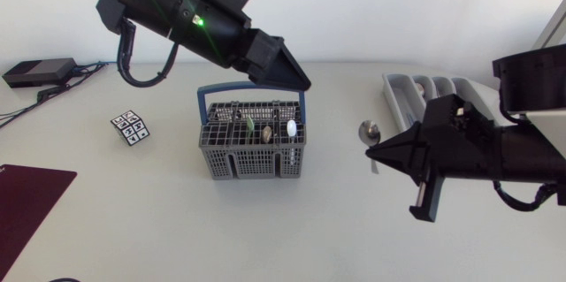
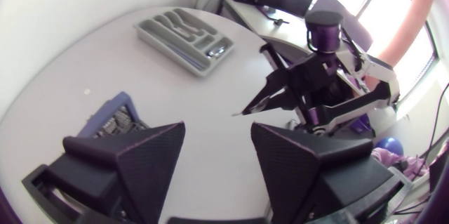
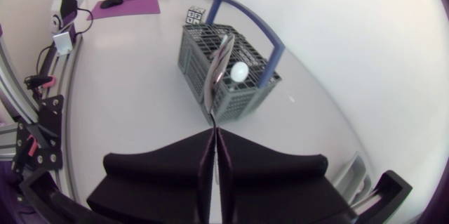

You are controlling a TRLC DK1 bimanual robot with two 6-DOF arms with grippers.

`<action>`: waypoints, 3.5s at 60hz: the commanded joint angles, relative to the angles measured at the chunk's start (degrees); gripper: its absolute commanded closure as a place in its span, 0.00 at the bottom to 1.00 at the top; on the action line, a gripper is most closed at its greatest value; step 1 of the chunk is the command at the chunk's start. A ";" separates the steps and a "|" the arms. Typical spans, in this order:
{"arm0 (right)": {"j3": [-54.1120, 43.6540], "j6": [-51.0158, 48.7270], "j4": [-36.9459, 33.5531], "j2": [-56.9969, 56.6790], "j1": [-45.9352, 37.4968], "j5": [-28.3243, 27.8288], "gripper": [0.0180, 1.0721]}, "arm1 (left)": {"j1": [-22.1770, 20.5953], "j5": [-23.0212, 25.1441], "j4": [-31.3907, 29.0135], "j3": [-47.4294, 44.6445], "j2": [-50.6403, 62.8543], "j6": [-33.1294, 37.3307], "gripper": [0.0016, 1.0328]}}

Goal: Transfer all utensils from the basket to the drawer tray.

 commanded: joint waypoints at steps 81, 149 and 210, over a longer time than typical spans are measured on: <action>4.11 -46.44 50.22 51.93 -48.39 10.17 0.94 | -1.69 -18.16 6.97 -5.31 13.20 -5.41 0.32; -14.70 -34.14 40.90 19.15 -34.85 11.04 0.04 | -4.24 -25.28 13.30 -1.62 19.35 -11.12 0.89; -9.07 -15.07 18.84 0.78 -9.98 17.64 0.04 | -2.66 -15.88 11.54 -4.52 4.32 -12.71 0.96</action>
